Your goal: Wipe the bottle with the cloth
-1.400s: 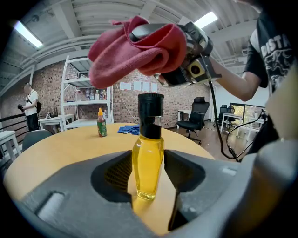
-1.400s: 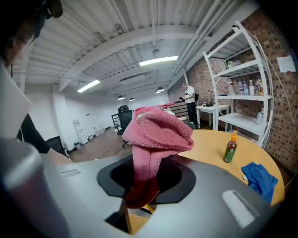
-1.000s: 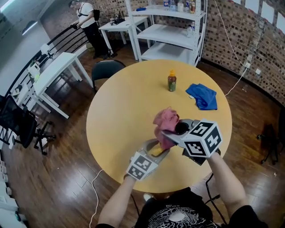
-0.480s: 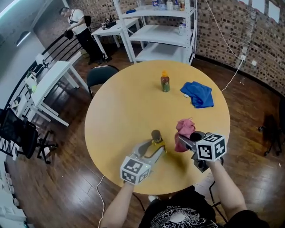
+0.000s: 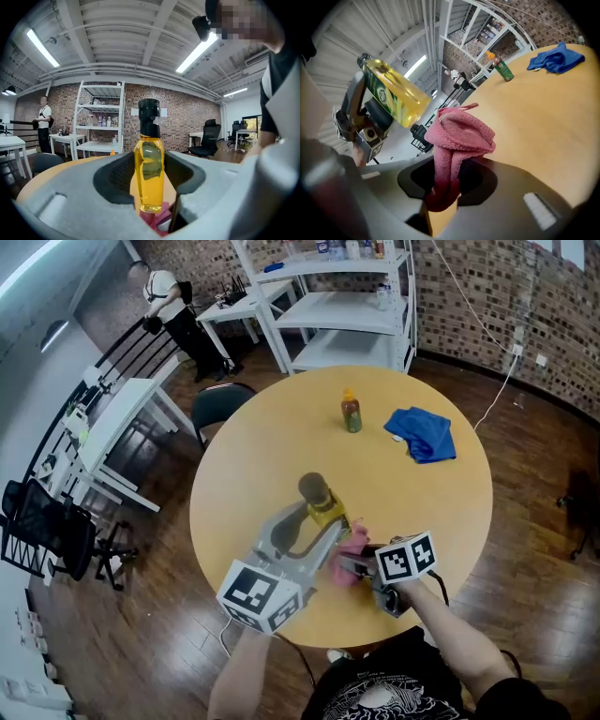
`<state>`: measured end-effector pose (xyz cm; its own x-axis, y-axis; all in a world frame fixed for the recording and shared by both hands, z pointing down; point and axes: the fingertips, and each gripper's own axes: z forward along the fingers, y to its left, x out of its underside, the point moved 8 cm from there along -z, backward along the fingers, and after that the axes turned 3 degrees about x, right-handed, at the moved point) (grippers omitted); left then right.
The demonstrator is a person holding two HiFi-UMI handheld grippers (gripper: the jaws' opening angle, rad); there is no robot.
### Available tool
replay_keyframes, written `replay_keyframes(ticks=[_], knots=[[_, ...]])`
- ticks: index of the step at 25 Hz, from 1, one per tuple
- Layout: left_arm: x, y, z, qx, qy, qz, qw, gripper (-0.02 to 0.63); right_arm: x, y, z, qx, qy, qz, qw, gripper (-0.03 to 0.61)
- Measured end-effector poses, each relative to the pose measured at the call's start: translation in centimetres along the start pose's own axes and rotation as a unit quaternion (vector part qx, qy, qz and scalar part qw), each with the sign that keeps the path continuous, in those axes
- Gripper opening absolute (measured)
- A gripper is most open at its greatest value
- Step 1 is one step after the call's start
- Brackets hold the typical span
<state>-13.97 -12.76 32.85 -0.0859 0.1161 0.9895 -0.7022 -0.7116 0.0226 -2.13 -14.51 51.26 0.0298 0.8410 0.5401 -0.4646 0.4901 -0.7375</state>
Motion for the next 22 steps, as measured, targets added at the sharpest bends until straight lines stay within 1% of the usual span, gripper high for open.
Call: replay_keyframes(ticks=[2, 6, 9, 14, 18, 22], knots=[[-0.1, -0.9, 0.1, 0.006, -0.002, 0.001, 1.0000, 0.204, 0.2, 1.2, 1.2, -0.022, 0.011, -0.004, 1.000, 0.103], [0.8, -1.8, 0.8, 0.012, 0.008, 0.005, 0.9999, 0.202, 0.4, 2.8, 2.2, -0.058, 0.023, -0.017, 0.998, 0.103], [1.5, -1.8, 0.8, 0.015, 0.012, -0.002, 0.9998, 0.202, 0.3, 3.2, 1.9, -0.071, 0.024, -0.019, 0.997, 0.104], [1.8, -1.1, 0.1, 0.015, 0.012, -0.004, 0.9998, 0.202, 0.3, 2.4, 1.3, -0.065, 0.029, -0.004, 0.997, 0.104], [2.0, -0.9, 0.0, 0.011, 0.013, 0.000, 0.9999, 0.201, -0.1, 1.1, 0.3, -0.052, 0.018, 0.007, 0.998, 0.104], [2.2, -0.7, 0.1, 0.009, 0.012, -0.003, 0.9999, 0.201, -0.9, -0.2, -0.9, -0.033, 0.006, 0.011, 0.999, 0.104]])
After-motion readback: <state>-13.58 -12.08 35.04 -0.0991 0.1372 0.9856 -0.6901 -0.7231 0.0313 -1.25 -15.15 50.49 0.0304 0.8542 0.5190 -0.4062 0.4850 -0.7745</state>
